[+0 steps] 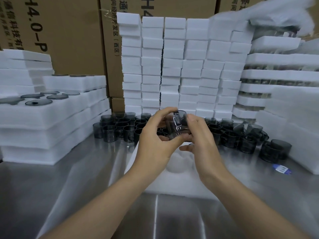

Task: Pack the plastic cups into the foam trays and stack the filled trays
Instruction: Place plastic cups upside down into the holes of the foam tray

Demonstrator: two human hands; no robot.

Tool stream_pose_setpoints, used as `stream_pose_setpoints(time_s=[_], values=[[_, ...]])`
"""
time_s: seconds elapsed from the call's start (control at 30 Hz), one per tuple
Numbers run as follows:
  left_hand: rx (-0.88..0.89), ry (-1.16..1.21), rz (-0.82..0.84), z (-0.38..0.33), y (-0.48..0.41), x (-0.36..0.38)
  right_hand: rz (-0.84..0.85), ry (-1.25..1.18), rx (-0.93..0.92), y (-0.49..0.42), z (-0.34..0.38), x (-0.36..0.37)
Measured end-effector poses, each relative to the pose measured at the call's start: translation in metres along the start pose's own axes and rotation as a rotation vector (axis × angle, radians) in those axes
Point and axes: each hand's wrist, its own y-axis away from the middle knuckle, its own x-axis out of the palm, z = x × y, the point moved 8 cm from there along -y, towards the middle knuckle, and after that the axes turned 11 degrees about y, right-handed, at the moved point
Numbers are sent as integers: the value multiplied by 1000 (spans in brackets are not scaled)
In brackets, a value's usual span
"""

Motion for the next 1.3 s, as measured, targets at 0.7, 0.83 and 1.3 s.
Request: stream_pose_setpoints(time_s=[0.7, 0.83, 1.3], values=[[-170, -213, 196, 19, -16, -18, -85, 234, -153, -8, 14, -25], [-63, -426, 90, 19, -18, -25, -212, 380, -225, -10, 16, -43], [-190, -747, 239, 19, -3, -10, 18, 813, -213, -10, -6, -22]])
